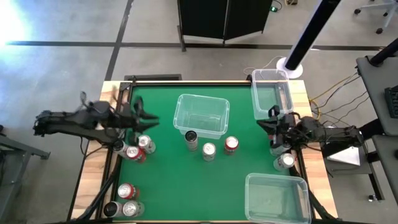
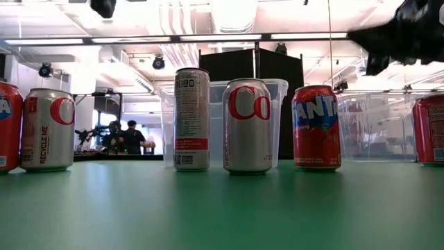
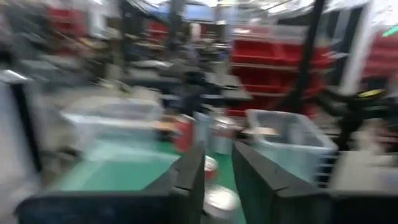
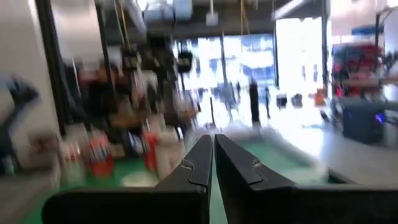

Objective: Sort soda cans
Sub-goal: Adjust the transparent bin in the center

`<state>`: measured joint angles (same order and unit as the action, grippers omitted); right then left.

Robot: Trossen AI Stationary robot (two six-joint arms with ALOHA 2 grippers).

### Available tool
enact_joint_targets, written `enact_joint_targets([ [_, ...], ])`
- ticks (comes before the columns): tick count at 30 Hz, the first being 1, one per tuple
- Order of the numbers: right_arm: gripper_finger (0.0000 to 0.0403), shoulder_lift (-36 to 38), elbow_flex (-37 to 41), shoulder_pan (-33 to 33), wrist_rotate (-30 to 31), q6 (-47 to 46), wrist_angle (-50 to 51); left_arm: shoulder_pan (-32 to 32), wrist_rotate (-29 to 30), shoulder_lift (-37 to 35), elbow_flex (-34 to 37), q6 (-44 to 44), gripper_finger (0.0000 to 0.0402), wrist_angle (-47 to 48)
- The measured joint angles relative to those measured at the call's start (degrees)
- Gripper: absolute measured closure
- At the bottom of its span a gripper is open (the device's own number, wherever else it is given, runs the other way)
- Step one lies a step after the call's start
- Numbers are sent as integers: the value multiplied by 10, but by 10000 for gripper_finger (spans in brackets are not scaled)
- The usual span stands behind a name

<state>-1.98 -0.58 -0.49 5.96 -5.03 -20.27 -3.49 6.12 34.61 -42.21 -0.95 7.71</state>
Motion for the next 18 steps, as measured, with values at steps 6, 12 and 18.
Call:
enact_joint_targets([
  [6,390,0,0,0,0,-53,-103,-1,79,62,-164,-16,241,179],
  [12,390,-3,0,-1,48,-40,-119,-5,51,106,-138,-100,194,181],
  [18,372,-52,-2,28,-53,-154,-122,-106,25,177,-18,-117,190,-102],
])
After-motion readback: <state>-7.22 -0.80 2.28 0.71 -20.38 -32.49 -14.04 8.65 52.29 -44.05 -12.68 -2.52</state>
